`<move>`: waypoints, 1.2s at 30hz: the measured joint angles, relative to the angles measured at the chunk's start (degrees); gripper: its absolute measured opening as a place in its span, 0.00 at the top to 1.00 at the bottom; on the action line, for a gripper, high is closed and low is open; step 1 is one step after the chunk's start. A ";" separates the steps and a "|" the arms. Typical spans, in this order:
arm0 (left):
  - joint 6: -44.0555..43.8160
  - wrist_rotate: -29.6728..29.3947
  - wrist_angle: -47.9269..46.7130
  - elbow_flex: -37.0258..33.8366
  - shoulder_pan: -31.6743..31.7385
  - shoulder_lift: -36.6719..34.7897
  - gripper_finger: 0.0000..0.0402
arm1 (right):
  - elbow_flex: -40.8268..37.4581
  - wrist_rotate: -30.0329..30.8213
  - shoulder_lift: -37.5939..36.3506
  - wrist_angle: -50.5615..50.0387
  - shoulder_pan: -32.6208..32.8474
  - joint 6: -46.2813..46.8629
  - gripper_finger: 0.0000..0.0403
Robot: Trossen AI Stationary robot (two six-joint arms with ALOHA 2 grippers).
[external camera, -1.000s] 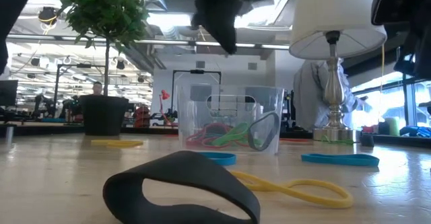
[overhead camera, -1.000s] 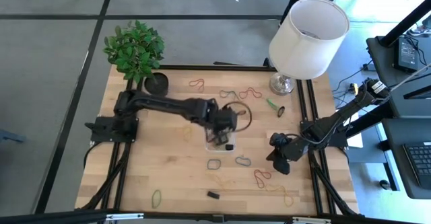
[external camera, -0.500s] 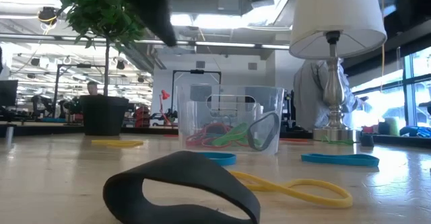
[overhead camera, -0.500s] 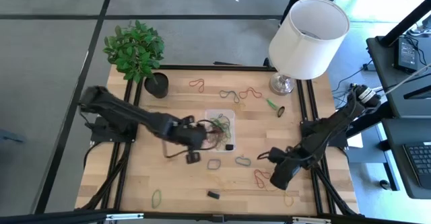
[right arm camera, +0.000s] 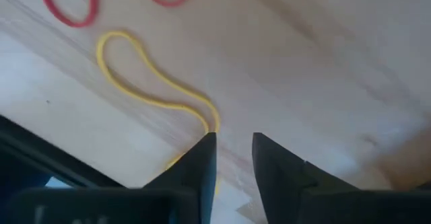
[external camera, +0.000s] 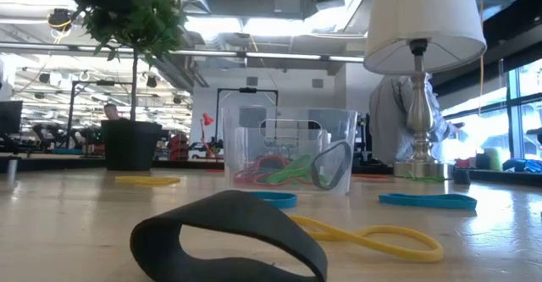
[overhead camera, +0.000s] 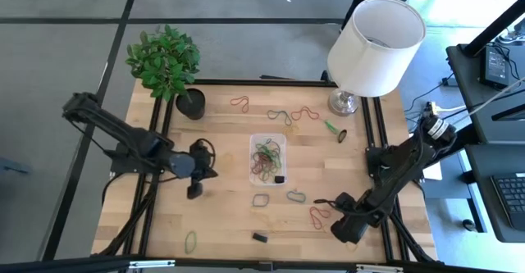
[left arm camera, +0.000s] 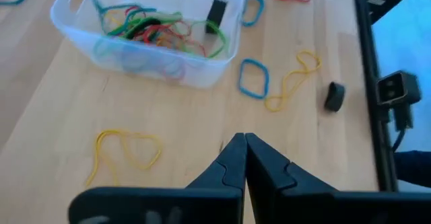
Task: Pick and place rubber bands into bin
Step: Put the yellow rubber band into the transparent container
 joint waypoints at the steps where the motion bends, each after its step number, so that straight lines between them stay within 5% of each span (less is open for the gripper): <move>1: 0.13 -0.11 -0.51 -0.54 -0.26 -0.81 0.99 | 0.00 0.00 0.80 0.89 0.31 0.85 0.74; 12: 10.47 -0.19 -1.96 -1.20 -0.15 -0.90 0.99 | 1.07 -1.50 8.75 6.15 0.76 4.01 0.73; 19: 10.57 0.16 -1.93 -1.21 -0.04 -0.43 0.99 | 4.44 -1.90 10.20 1.15 0.84 3.92 0.97; 26: 10.51 -0.36 -1.94 -1.21 -0.04 -0.29 0.99 | 13.43 -1.10 10.52 -11.28 0.87 0.61 0.99; 36: 9.56 -4.21 0.14 -1.21 -0.04 -0.14 0.99 | 35.73 15.87 10.30 -35.77 -5.11 -8.81 1.00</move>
